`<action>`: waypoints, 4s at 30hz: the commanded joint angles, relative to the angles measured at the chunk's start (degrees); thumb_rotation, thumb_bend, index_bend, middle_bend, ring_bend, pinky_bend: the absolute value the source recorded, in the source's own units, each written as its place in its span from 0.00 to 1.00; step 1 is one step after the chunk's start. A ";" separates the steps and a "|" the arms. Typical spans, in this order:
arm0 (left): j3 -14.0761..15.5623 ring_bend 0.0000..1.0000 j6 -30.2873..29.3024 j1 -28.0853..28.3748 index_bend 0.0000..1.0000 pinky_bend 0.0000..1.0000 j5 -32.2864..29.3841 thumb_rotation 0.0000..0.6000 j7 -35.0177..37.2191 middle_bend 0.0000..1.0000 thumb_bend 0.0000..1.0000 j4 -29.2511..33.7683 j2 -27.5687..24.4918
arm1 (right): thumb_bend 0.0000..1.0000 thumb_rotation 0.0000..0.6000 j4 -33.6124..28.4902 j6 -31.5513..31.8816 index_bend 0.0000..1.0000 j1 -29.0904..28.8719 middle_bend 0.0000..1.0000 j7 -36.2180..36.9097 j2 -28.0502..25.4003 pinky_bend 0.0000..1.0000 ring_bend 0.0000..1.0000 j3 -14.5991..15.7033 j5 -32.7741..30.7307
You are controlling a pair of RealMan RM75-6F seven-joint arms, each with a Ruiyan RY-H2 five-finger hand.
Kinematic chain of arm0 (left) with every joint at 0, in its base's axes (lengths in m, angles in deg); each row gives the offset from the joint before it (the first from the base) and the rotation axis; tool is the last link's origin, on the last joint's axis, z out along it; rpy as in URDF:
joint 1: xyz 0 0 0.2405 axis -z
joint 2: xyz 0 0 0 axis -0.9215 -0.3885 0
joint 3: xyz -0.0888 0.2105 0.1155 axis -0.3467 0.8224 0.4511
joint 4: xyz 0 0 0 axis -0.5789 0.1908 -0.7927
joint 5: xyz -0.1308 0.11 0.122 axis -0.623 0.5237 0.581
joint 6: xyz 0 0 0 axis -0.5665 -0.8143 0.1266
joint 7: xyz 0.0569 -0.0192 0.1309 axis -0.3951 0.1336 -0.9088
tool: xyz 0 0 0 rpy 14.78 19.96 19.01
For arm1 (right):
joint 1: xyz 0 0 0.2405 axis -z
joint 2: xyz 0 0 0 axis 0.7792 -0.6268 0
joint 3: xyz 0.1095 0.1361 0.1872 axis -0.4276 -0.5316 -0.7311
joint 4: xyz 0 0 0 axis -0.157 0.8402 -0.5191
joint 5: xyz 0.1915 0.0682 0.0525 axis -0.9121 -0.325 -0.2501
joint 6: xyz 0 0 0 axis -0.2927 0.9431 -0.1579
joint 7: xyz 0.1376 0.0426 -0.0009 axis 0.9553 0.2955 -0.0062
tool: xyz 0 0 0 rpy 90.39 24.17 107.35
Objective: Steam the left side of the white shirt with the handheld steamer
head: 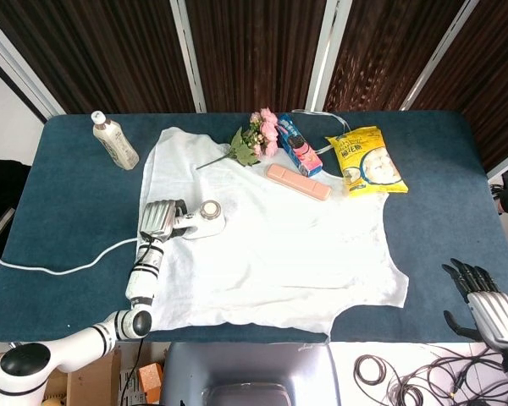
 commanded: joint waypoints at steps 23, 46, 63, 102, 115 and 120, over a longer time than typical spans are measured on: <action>5.92 0.88 -0.91 -6.67 0.83 0.98 5.41 1.00 -0.06 0.88 0.64 25.58 -9.79 | 0.37 1.00 0.26 0.93 0.00 0.46 0.00 0.01 -0.30 0.00 0.00 0.24 0.71; 4.23 0.88 -0.59 -6.79 0.83 0.98 4.12 1.00 1.67 0.88 0.63 14.73 -9.68 | 0.37 1.00 0.33 1.49 0.00 0.98 0.00 0.20 -0.16 0.00 0.00 0.63 1.27; 1.73 0.88 -1.94 -5.18 0.83 0.98 7.16 1.00 8.96 0.88 0.63 4.64 -6.08 | 0.37 1.00 0.35 1.45 0.00 1.03 0.00 0.12 -0.11 0.00 0.00 0.55 1.22; 3.67 0.88 -7.29 -2.61 0.83 0.98 -0.81 1.00 -16.07 0.88 0.61 19.99 0.68 | 0.37 1.00 0.69 1.69 0.00 1.05 0.00 1.87 -0.54 0.00 0.00 0.65 1.37; 0.67 0.88 -5.86 -0.76 0.83 0.98 -0.17 1.00 -12.90 0.88 0.61 1.54 3.99 | 0.37 1.00 0.73 2.13 0.00 1.34 0.00 1.72 -0.44 0.00 0.00 0.66 1.54; -0.22 0.88 -5.52 -0.91 0.83 0.98 0.13 1.00 -11.24 0.88 0.61 -1.12 3.70 | 0.37 1.00 0.77 2.41 0.00 1.55 0.00 1.67 -0.39 0.00 0.00 0.64 1.48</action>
